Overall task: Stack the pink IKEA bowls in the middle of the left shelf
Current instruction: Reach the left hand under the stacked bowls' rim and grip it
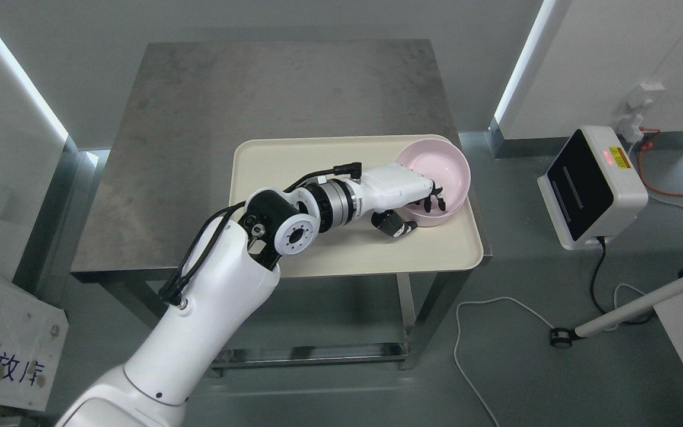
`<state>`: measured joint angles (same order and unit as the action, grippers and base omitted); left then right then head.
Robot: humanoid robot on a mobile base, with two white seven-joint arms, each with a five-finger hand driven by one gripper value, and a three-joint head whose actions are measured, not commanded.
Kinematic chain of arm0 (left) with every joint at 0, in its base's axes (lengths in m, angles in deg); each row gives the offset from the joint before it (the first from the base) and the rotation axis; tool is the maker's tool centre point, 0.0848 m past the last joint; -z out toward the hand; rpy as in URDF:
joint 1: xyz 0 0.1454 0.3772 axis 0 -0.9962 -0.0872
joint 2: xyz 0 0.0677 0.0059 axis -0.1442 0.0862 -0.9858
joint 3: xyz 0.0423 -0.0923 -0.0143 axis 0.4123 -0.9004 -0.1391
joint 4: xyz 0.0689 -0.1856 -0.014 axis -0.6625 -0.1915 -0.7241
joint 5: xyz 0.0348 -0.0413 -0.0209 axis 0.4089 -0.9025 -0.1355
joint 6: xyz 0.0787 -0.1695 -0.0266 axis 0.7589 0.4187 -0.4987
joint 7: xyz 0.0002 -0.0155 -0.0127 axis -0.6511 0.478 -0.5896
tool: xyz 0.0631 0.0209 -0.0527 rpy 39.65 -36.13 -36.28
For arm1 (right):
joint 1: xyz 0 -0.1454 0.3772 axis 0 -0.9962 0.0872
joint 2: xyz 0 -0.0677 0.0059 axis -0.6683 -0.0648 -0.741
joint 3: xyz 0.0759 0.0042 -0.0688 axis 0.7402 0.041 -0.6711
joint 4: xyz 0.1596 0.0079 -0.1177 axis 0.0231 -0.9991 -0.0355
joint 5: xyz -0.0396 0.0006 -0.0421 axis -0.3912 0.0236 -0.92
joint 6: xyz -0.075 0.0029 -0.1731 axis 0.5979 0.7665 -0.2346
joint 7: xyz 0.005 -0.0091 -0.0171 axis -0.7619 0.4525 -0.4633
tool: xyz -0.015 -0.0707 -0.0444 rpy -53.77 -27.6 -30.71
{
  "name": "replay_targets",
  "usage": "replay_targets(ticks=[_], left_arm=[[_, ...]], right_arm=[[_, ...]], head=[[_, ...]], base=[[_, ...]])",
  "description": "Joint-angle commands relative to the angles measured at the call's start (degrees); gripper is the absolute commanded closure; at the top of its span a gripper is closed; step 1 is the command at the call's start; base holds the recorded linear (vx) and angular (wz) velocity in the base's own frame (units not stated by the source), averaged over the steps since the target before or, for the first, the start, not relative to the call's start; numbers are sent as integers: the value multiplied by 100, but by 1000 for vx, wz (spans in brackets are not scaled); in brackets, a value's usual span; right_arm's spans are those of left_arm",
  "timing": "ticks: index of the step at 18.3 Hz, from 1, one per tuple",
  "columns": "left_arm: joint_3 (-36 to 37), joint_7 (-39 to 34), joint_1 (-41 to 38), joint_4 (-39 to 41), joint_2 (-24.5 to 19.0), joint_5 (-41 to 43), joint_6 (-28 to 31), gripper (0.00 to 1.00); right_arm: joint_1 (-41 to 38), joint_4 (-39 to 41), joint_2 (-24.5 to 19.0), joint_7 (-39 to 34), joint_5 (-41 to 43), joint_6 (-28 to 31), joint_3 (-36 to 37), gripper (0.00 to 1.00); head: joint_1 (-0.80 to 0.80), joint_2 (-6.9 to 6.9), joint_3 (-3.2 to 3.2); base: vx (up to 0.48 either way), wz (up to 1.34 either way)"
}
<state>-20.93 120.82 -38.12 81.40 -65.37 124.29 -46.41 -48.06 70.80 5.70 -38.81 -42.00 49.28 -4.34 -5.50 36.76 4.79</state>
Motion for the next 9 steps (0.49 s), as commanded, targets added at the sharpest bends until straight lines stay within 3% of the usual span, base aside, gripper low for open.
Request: replay_targets(ticks=[1, 4, 9], left_arm=[[-234, -24, 9, -261, -100, -52, -123, 90], [-357, -59, 9, -261, -100, -201, -123, 99], [-769, -252, 62, -217, -100, -508, -123, 99]], right_arm=[[-167, 193, 100, 3, 5, -3, 62, 0], [-167, 193, 100, 3, 5, 5, 62, 0], [-167, 193, 100, 3, 5, -3, 62, 0]], head=[[0, 0, 0], [0, 0, 0], [0, 0, 0]], base=[[0, 0], [0, 0], [0, 0]])
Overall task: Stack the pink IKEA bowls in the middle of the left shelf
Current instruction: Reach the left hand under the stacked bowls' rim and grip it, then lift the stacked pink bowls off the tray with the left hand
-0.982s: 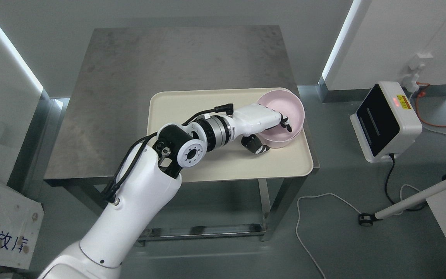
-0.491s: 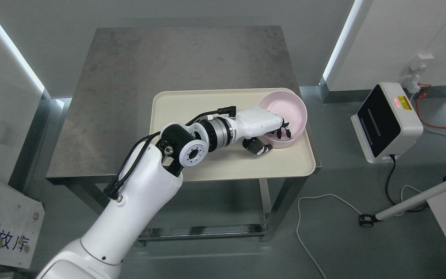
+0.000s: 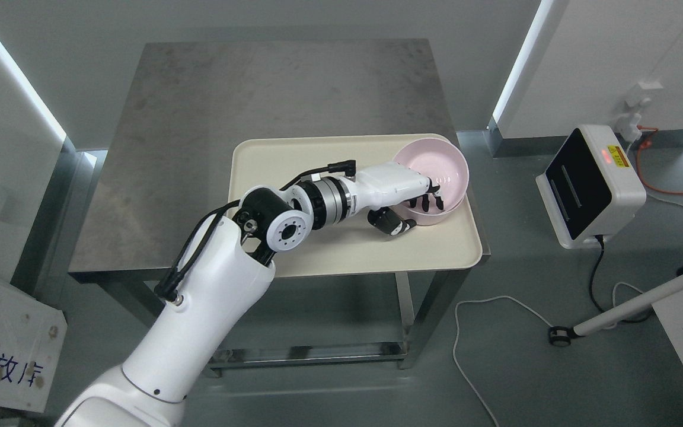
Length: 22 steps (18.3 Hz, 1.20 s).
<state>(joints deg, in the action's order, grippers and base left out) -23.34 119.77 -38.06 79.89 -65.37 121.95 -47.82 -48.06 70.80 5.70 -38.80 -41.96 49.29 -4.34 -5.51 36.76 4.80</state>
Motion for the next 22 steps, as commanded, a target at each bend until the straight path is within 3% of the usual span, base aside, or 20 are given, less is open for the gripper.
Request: replay_targets(ticks=[1, 4, 14, 18, 22], left_arm=[[-634, -182, 82, -31, -101, -423, 18, 100], [-1012, -174, 161, 110, -101, -644, -104, 100], [-2831, 203, -224, 382, -101, -1162, -1624, 98], [-3788, 582, -866, 804, -101, -1400, -2678, 98], [-4606, 697, -981, 831, -101, -1567, -3250, 98]], right_arm=[[-167, 193, 100, 3, 1, 4, 61, 0], [-167, 193, 100, 3, 1, -5, 61, 0], [-167, 193, 100, 3, 1, -5, 61, 0], [-167, 193, 100, 3, 1, -5, 61, 0], [-167, 193, 100, 3, 1, -5, 61, 0]], head=[[0, 0, 0], [0, 0, 0], [0, 0, 0], [0, 0, 0], [0, 0, 0]], base=[[0, 0], [0, 0], [0, 0], [0, 0], [0, 0]])
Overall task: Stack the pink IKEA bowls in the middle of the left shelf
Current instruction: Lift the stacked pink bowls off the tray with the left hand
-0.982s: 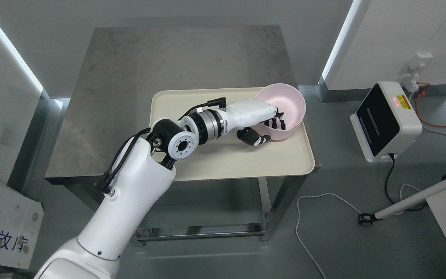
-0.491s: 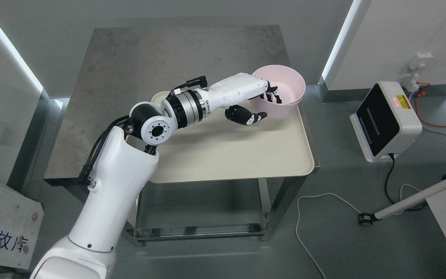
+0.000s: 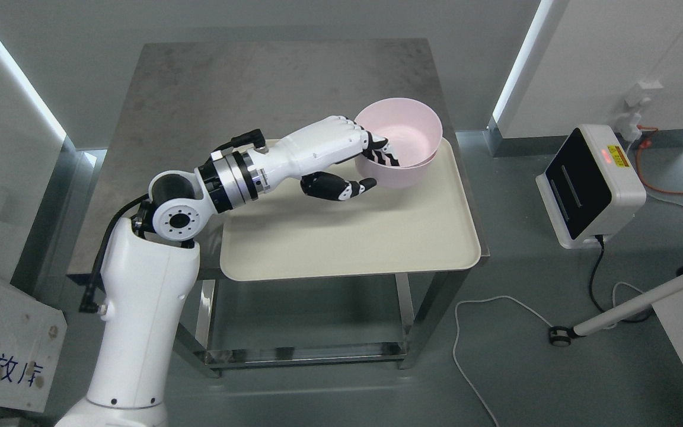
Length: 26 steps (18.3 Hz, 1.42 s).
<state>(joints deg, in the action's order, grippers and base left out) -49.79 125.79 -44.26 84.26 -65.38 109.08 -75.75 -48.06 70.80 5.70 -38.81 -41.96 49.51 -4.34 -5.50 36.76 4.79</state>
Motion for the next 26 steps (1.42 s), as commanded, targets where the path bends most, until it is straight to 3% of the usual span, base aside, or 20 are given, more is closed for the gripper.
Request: replay_targets(ticks=[1, 5, 14, 20, 26], left_arm=[[-2119, 85, -414, 402, -100, -316, -572, 98], [-2463, 77, -721, 403, -100, -412, -740, 97], [-2438, 112, -1170, 482, -149, -1440, -740, 96], [-1735, 85, -1311, 490, -123, -1836, -740, 94], [-1533, 85, -1311, 490, -100, -2197, -740, 94]], right_arm=[[-167, 193, 100, 3, 0, -18, 62, 0], [-167, 193, 100, 3, 0, -18, 62, 0], [-167, 193, 100, 3, 0, -18, 62, 0], [-167, 193, 100, 3, 0, -18, 62, 0], [-167, 193, 100, 3, 0, -18, 62, 0]], head=[[0, 0, 0], [0, 0, 0], [0, 0, 0], [0, 0, 0], [0, 0, 0]], base=[[0, 0], [0, 0], [1, 2], [-1, -6], [-55, 32]])
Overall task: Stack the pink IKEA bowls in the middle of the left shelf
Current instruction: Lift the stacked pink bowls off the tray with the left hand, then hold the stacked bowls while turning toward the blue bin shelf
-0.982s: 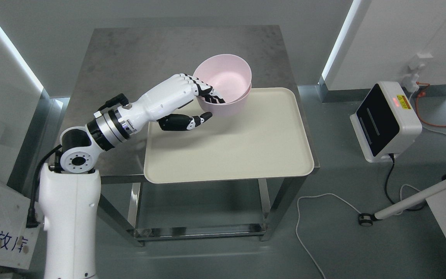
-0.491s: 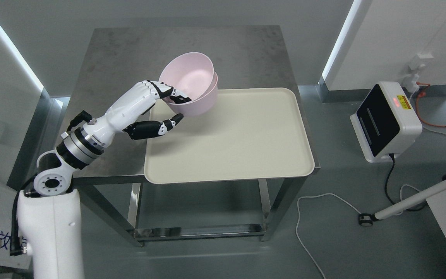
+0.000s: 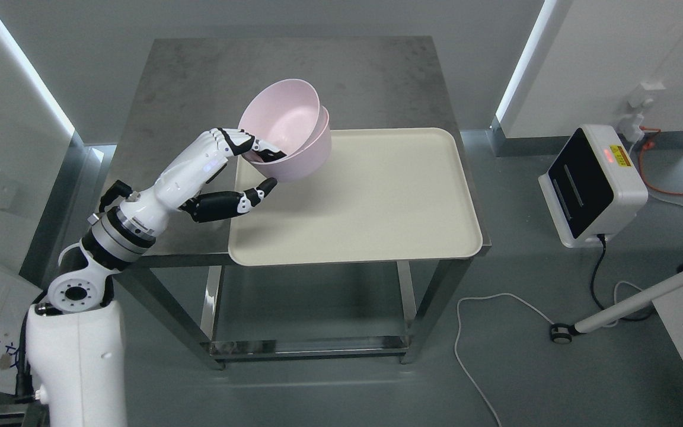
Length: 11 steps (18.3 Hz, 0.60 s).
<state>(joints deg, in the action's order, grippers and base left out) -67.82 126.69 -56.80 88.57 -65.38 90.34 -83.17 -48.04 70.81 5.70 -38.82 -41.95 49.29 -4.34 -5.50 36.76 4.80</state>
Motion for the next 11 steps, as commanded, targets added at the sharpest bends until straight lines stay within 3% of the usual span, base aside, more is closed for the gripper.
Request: replay_targets(ticks=[1, 11], left_arm=[[314, -5, -56, 59, -100, -357, 2, 94], [630, 4, -65, 50, -100, -384, 2, 93]], right_arm=[[-169, 193, 100, 4, 0, 4, 62, 0], [-169, 193, 100, 4, 0, -4, 62, 0]], head=[[0, 0, 0], [0, 0, 0]], base=[[-142, 5], [-225, 109]])
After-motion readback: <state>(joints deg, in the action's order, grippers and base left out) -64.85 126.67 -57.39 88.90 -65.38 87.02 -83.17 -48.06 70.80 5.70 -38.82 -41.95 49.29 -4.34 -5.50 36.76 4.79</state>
